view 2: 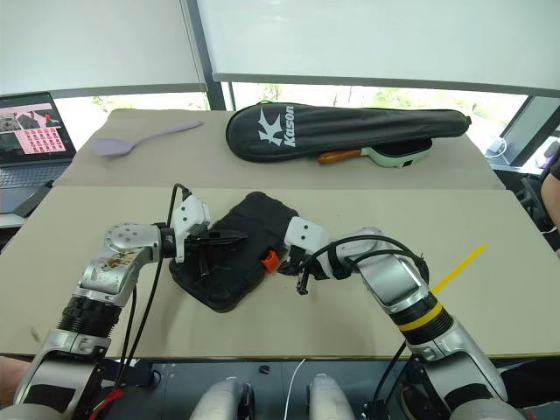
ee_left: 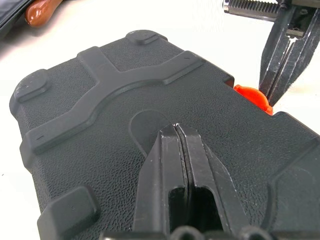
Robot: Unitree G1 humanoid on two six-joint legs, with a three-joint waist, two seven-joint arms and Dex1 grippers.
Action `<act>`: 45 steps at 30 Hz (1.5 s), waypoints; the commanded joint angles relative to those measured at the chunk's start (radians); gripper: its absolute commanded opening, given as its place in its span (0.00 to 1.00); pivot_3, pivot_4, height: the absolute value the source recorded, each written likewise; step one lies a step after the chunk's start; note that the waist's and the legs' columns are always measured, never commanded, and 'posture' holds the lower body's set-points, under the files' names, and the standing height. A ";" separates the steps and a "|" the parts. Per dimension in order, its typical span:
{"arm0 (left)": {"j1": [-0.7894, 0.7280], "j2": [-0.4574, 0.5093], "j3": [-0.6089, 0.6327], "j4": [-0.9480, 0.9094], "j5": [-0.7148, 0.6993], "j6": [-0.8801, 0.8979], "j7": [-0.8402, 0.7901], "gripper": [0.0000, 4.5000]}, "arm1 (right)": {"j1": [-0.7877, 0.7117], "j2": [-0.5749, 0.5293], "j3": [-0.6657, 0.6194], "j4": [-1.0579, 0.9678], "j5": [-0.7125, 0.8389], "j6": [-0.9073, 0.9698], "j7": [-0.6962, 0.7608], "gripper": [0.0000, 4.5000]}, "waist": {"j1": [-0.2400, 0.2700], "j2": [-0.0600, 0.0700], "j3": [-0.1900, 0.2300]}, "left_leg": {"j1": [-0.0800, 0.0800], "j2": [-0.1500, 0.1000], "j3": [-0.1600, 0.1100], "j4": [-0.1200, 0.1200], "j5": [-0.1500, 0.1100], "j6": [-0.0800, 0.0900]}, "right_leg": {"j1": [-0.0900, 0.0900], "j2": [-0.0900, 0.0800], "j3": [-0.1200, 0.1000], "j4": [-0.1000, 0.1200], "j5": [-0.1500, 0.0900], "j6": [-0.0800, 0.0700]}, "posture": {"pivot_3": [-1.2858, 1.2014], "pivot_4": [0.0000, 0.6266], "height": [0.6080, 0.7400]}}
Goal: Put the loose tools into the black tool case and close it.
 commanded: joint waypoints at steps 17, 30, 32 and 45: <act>0.086 0.016 -0.107 0.073 0.059 0.122 -0.012 0.01 | -0.038 0.133 -0.019 0.053 0.004 -0.059 -0.077 0.00 | -0.006 -0.001 -0.001 | 0.013 0.001 -0.003 -0.009 0.000 0.000 | 0.010 0.003 0.001 -0.006 -0.004 0.002 | 0.52 0.24 1.00; 0.158 0.009 0.025 -0.005 -0.051 0.020 -0.016 0.01 | 0.053 0.060 -0.074 -0.026 0.043 -0.140 -0.029 0.00 | -0.008 0.000 -0.001 | 0.014 0.002 -0.007 -0.012 0.000 0.000 | 0.009 0.003 0.003 -0.006 -0.004 0.000 | 0.52 0.24 1.00; 0.188 0.003 0.099 -0.070 -0.117 -0.003 -0.009 0.12 | 0.114 0.020 -0.122 -0.056 0.064 -0.199 -0.014 0.00 | -0.007 -0.001 -0.001 | 0.013 0.002 -0.007 -0.014 0.000 0.000 | 0.007 0.003 0.003 -0.007 -0.005 0.000 | 0.52 0.24 1.00; 0.562 0.187 0.456 -0.288 -0.213 -0.060 0.051 1.00 | 0.435 -0.117 -0.454 0.026 0.233 -0.850 0.193 0.78 | -0.004 -0.007 0.004 | -0.003 0.001 -0.007 -0.027 -0.001 -0.002 | -0.010 0.003 0.003 -0.015 -0.002 -0.006 | 0.52 0.24 1.00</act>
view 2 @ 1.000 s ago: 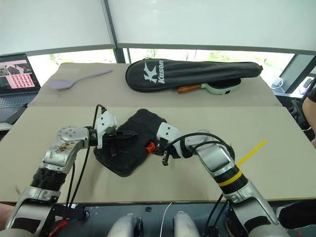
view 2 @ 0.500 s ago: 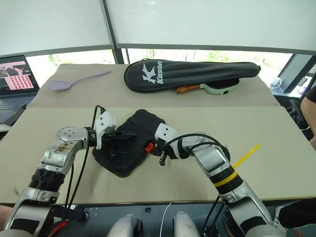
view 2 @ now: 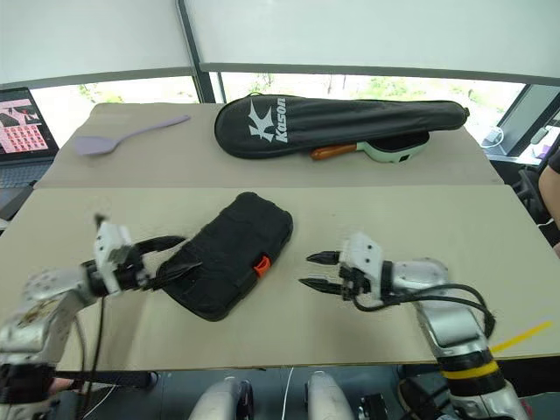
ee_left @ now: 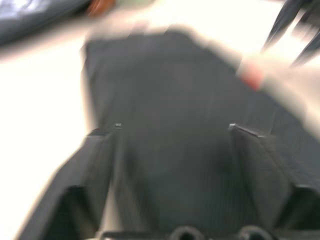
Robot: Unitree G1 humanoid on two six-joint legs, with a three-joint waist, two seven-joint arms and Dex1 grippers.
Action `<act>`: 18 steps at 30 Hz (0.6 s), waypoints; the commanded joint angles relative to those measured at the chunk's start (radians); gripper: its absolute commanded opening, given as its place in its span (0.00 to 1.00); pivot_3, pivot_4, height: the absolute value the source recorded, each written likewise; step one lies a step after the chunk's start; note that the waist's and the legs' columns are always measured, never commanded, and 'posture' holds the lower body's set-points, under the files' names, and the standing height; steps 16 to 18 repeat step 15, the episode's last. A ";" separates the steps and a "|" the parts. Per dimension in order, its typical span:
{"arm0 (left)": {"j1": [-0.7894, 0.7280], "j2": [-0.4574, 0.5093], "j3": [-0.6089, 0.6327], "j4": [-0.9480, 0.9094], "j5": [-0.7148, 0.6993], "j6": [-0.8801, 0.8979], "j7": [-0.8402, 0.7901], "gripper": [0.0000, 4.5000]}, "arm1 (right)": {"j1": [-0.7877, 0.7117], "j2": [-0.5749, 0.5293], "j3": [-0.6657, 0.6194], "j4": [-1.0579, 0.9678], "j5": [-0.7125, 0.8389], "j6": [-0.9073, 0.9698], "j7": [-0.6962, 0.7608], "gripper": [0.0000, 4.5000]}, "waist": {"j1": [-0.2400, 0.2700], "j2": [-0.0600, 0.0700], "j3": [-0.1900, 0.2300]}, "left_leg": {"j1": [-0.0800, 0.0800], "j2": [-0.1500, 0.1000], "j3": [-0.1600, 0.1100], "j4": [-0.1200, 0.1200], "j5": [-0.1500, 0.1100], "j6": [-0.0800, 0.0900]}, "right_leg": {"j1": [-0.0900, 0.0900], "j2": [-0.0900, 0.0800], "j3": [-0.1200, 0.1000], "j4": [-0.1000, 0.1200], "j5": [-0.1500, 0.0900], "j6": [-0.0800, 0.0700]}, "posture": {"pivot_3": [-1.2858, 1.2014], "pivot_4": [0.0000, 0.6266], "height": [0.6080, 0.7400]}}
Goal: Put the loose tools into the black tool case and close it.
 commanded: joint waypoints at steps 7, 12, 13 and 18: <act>0.258 0.020 0.157 0.064 0.117 -0.209 0.095 1.00 | -0.001 -0.040 -0.133 0.199 0.084 -0.264 0.095 0.99 | 0.005 -0.009 0.010 | 0.004 -0.002 0.004 0.000 0.001 0.000 | 0.003 -0.008 -0.001 0.000 0.000 0.000 | 0.52 0.24 1.00; 0.313 -0.004 0.180 0.050 0.132 -0.276 0.138 1.00 | -0.001 -0.062 -0.157 0.326 0.051 -0.380 0.087 0.99 | 0.019 -0.013 0.012 | 0.002 -0.002 0.004 0.000 0.000 -0.001 | 0.003 -0.012 -0.004 -0.001 0.000 0.000 | 0.52 0.24 1.00; 0.316 -0.007 0.178 0.044 0.134 -0.281 0.147 1.00 | -0.002 -0.065 -0.158 0.340 0.056 -0.390 0.092 0.99 | 0.023 -0.013 0.012 | 0.002 -0.003 0.004 0.000 0.000 -0.001 | 0.003 -0.013 -0.004 -0.001 -0.001 0.001 | 0.52 0.24 1.00; 0.318 -0.007 0.180 0.036 0.126 -0.282 0.154 1.00 | -0.001 -0.069 -0.159 0.357 0.064 -0.400 0.094 0.99 | 0.026 -0.013 0.012 | 0.000 -0.003 0.004 0.000 0.000 -0.001 | 0.002 -0.013 -0.004 -0.001 -0.001 0.001 | 0.52 0.24 1.00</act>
